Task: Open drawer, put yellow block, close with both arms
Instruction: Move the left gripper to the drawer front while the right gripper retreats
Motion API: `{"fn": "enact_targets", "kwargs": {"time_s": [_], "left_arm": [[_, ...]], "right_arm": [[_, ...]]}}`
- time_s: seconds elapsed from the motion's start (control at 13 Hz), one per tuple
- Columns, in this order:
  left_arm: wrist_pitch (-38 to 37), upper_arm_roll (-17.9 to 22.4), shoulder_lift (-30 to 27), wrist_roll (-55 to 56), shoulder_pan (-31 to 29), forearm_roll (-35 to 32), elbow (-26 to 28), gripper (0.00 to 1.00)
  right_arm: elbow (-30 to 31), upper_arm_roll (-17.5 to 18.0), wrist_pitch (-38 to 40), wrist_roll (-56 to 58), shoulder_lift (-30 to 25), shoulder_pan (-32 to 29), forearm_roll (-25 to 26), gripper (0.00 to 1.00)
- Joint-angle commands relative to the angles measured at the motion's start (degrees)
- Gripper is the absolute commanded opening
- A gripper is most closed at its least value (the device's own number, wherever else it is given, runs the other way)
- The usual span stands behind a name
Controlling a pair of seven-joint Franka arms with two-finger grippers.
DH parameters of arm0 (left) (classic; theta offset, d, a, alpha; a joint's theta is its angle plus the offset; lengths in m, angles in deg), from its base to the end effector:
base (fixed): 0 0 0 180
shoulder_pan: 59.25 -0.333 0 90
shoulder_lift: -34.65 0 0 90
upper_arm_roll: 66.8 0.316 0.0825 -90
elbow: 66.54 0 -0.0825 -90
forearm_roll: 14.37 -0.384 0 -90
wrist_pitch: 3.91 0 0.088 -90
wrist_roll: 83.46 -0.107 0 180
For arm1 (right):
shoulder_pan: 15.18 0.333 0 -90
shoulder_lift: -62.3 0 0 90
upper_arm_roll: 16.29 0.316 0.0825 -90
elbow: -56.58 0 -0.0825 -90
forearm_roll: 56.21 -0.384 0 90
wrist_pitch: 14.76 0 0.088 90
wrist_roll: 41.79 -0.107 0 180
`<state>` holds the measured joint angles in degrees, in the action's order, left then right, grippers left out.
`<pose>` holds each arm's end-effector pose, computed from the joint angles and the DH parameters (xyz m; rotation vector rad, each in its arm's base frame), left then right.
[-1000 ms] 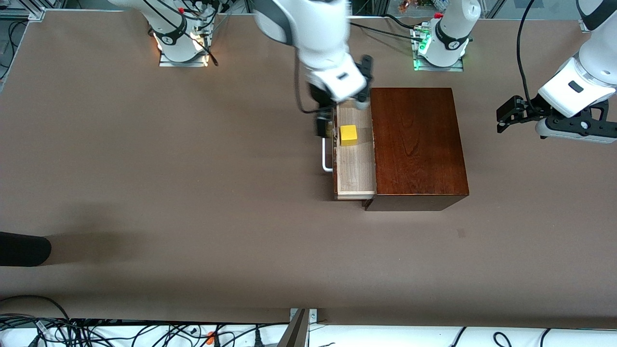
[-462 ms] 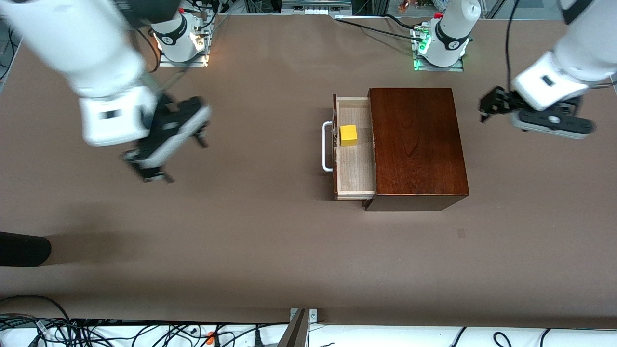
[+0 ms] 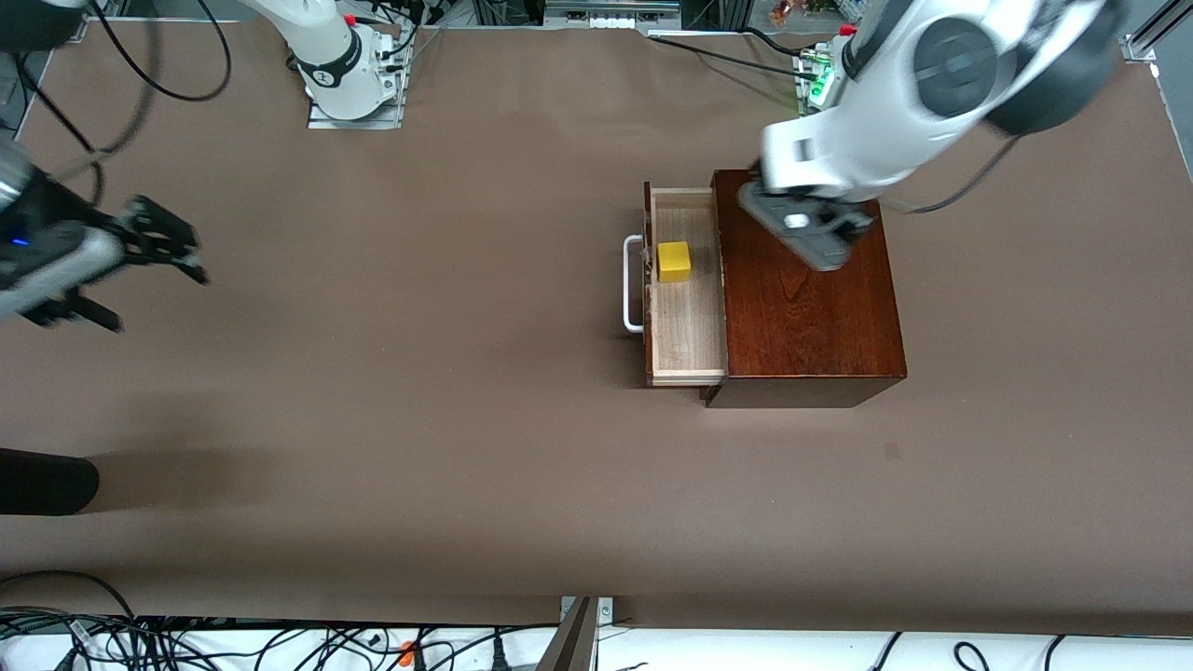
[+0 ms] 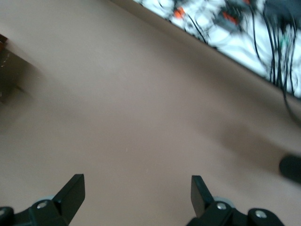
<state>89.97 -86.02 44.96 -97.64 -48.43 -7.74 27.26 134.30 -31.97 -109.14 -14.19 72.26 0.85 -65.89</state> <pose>0.5169 -0.2974 0.5015 2.7700 -1.0969 -0.2859 0.6138 0.0372 0.6362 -2.9514 -0.7412 -0.2259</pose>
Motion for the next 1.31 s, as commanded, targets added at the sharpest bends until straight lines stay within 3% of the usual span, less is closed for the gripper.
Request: {"fn": "enact_targets", "kwargs": {"time_s": [0.0, 0.15, 0.54, 0.85, 1.23], "left_arm": [[5.2, -3.7, 8.6, -5.0, 2.9, 0.7, -6.2, 1.0], [14.0, -4.0, 12.4, -11.5, 6.9, 0.4, -6.2, 1.0], [28.8, -4.0, 19.4, -28.5, 13.8, -7.0, -6.1, 1.0], [29.4, -3.9, 23.2, -32.8, 16.6, -13.9, -4.9, 1.0], [26.4, -3.7, 24.9, -32.8, 16.4, -20.4, -2.5, 1.0]], "right_arm": [[11.3, 3.4, -1.9, -5.6, -8.2, -4.2, -0.2, 1.0], [13.9, 9.1, -1.9, -11.8, -11.1, -7.9, 4.8, 1.0], [13.5, 9.8, -0.5, -16.7, -10.1, -7.3, 5.9, 1.0], [11.5, 10.9, -0.7, -21.2, -7.9, -5.1, 10.5, 1.0], [11.0, 10.7, -0.9, -23.4, -7.2, -5.2, 10.3, 1.0]]}}
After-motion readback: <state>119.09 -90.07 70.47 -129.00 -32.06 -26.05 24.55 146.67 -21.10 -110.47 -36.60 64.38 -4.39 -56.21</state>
